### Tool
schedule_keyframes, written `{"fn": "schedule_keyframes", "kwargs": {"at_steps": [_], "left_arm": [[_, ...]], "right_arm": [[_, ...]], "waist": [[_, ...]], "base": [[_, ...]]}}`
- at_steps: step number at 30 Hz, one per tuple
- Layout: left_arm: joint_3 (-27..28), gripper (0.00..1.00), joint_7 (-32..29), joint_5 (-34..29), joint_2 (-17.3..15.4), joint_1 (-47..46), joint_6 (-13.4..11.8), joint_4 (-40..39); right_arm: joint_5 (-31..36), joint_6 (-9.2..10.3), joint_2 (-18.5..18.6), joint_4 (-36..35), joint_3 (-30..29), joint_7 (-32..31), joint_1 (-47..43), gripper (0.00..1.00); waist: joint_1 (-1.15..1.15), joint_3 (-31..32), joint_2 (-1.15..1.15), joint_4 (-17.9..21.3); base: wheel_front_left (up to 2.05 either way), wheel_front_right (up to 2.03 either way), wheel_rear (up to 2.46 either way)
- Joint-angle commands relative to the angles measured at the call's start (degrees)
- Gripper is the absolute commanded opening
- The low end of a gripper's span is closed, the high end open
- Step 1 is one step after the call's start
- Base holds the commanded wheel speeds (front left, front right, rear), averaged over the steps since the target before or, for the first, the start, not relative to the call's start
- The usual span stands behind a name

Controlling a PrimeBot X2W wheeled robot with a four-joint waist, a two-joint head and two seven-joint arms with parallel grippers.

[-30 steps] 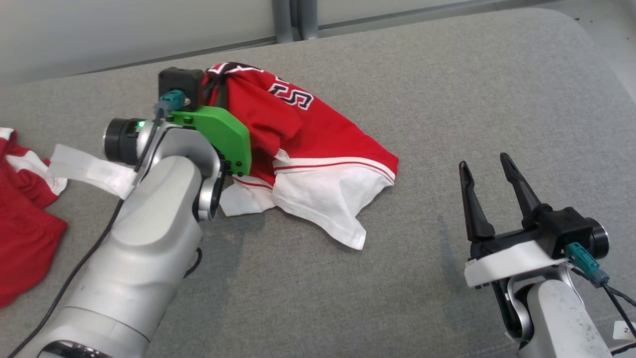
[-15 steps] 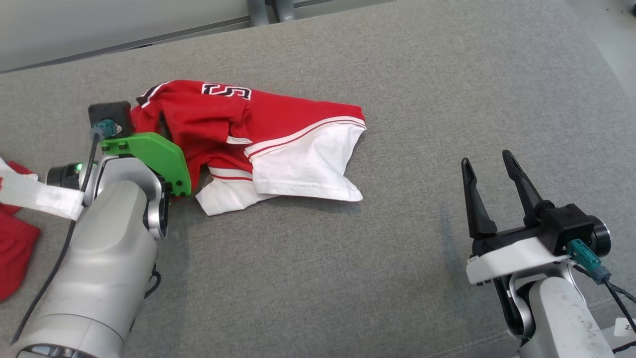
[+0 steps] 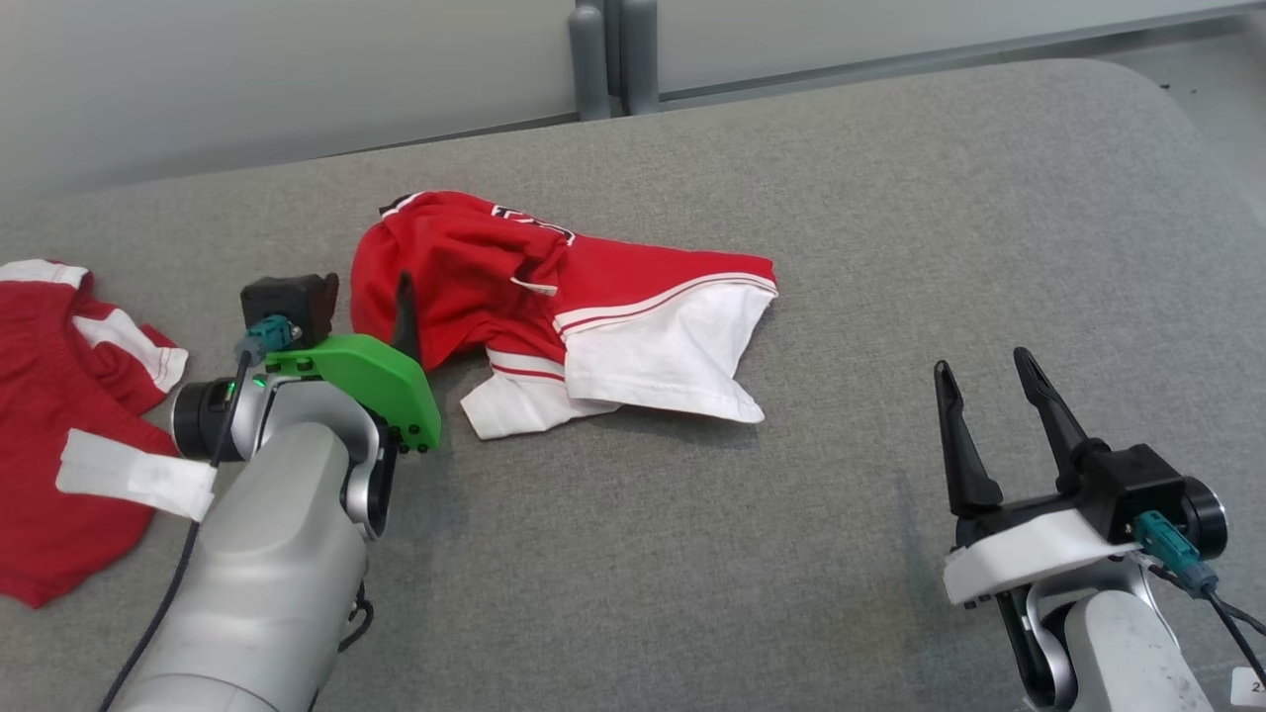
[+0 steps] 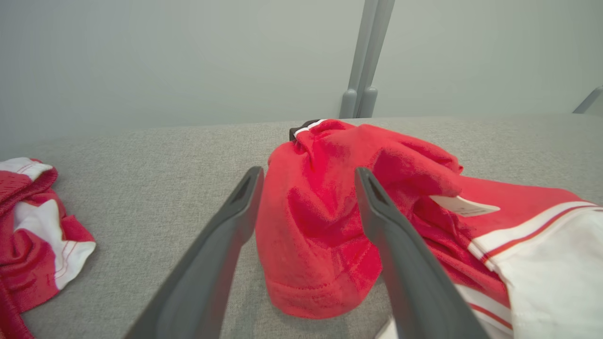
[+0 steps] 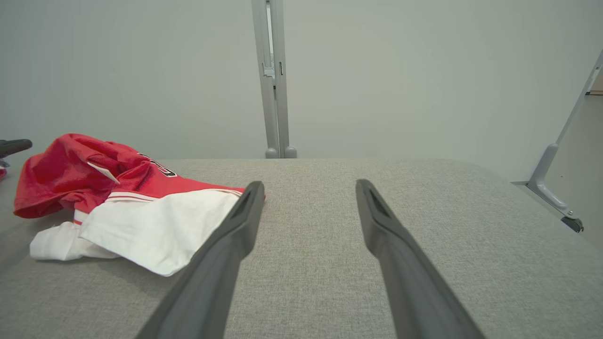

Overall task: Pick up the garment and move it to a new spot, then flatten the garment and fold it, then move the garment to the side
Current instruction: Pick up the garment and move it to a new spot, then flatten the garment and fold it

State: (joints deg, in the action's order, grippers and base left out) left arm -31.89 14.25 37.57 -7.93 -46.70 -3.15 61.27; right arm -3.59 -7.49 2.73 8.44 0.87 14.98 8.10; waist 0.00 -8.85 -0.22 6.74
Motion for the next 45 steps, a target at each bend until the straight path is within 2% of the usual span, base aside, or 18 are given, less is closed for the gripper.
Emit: {"fn": "schedule_keyframes", "kwargs": {"at_steps": [1,5,12,19,20,21,31,40,41,42,43,45], "left_arm": [[0.0,1.00,0.6,0.3,0.4,1.8,0.3,-0.7],[0.4,1.00,0.9,-0.5,1.1,5.8,0.4,-4.7],[4.9,1.00,1.0,-3.5,0.9,18.6,-3.1,-20.6],[7.8,1.00,0.9,-6.9,0.2,32.3,-6.0,-35.7],[7.8,1.00,0.9,-6.9,0.2,32.3,-6.0,-35.7],[8.3,1.00,0.9,-7.4,-0.1,34.6,-6.7,-38.5],[8.6,1.00,0.4,-7.6,-1.1,39.1,-8.4,-45.0],[8.3,1.00,0.2,-7.9,-1.5,39.1,-9.1,-46.4],[8.3,1.00,0.2,-7.9,-1.6,39.1,-9.1,-46.5],[8.3,1.00,0.2,-7.9,-1.6,39.1,-9.1,-46.5],[8.3,1.00,0.2,-7.9,-1.6,39.1,-9.1,-46.5],[8.3,1.00,0.2,-7.9,-1.6,39.0,-9.4,-46.7]], "right_arm": [[0.1,0.00,0.2,0.3,-0.3,0.2,-1.1,1.00],[0.0,0.00,0.2,0.8,-2.1,0.2,-2.9,1.00],[-2.5,0.00,0.2,4.1,-1.8,-0.9,-4.9,1.00],[-10.3,0.00,0.2,9.8,0.6,-2.8,-2.3,1.00],[-10.3,0.00,0.2,9.8,0.6,-2.8,-2.3,1.00],[-13.2,0.00,0.2,11.6,1.5,-3.1,-1.2,1.00],[-31.4,-0.01,0.2,26.6,5.5,-2.0,7.0,1.00],[-43.2,-0.01,0.2,36.6,11.2,-0.1,13.5,1.00],[-44.0,-0.01,0.2,37.3,11.7,-0.1,14.2,0.94],[-44.0,-0.01,0.2,37.3,11.7,-0.1,14.2,0.94],[-44.6,-0.01,0.2,38.0,12.1,0.0,14.8,0.85],[-45.6,-0.01,0.2,39.1,12.6,0.2,15.7,0.49]], "waist": [[0.00,2.8,0.22,-2.6],[0.00,5.0,0.22,-4.9],[0.00,7.4,0.22,-8.0],[0.00,7.6,0.22,-11.0],[0.00,7.6,0.22,-11.0],[0.00,7.4,0.22,-11.7],[0.00,6.0,0.22,-15.6],[0.00,4.9,0.22,-17.5],[0.00,4.8,0.22,-17.6],[0.00,4.8,0.22,-17.6],[0.00,4.7,0.22,-17.6],[0.00,4.5,0.22,-17.7]], "base": [[0.00,0.00,0.00],[0.00,0.00,0.00],[0.00,0.00,0.00],[0.00,0.00,0.00],[0.00,0.00,0.00],[0.00,0.00,0.00],[0.00,0.00,0.00],[0.00,0.00,0.00],[0.00,0.00,0.00],[0.00,0.00,0.00],[0.00,0.00,0.00],[0.00,0.00,0.00]]}}
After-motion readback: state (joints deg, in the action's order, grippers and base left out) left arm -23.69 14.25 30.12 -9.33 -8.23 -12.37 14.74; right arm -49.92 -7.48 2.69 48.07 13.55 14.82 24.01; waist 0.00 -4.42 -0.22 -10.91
